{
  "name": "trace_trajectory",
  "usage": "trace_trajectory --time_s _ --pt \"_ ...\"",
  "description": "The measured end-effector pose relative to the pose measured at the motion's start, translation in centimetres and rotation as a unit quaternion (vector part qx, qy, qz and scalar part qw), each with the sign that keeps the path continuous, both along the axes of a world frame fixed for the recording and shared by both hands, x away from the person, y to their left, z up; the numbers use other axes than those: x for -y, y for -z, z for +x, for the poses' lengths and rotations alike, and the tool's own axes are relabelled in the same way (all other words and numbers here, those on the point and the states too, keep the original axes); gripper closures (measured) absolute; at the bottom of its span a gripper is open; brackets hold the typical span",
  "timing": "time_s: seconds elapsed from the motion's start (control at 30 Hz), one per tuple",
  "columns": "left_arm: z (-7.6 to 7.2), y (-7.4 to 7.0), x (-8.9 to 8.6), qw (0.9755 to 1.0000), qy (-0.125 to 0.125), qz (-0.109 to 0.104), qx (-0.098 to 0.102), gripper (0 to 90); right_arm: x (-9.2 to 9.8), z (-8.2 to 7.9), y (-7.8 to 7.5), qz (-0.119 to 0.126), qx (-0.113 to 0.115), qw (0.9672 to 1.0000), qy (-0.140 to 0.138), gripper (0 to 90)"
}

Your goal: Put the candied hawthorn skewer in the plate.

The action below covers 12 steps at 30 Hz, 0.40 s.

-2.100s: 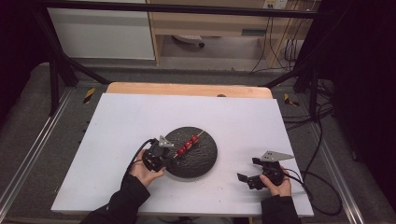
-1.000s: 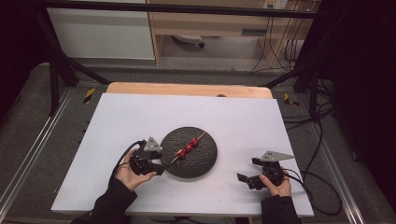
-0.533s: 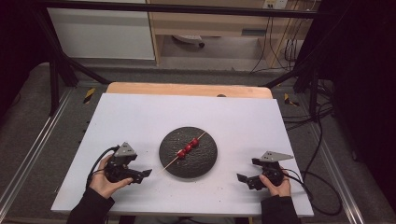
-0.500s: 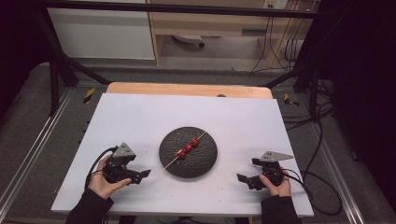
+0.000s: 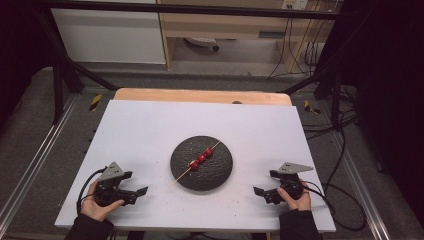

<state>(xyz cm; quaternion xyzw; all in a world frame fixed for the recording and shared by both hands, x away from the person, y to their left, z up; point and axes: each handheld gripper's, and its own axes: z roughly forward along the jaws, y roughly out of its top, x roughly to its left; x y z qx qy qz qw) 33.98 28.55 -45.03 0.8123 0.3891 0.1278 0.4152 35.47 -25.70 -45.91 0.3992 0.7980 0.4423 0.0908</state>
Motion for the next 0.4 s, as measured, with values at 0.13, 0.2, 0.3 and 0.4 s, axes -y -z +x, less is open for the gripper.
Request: trace_trajectory --time_s 0.13,0.2,0.3,0.4 --pt "-0.17 0.21 -0.44 1.0 -0.002 -0.005 0.002 11.9 -0.03 0.0 0.06 -0.002 -0.002 1.0 -0.001 1.0" --pt "-0.15 0.29 -0.48 1.0 -0.002 -0.003 0.002 12.1 -0.05 0.03 0.11 -0.004 -0.001 1.0 -0.002 1.1" --pt "-0.08 0.35 -0.47 1.0 0.002 0.001 0.003 12.3 -0.08 0.03 0.15 -0.006 -0.004 1.0 -0.002 1.1" --pt "-0.05 0.36 -0.41 1.0 0.004 0.004 0.001 12.5 -0.05 0.04 0.13 -0.008 -0.004 1.0 -0.001 1.0"
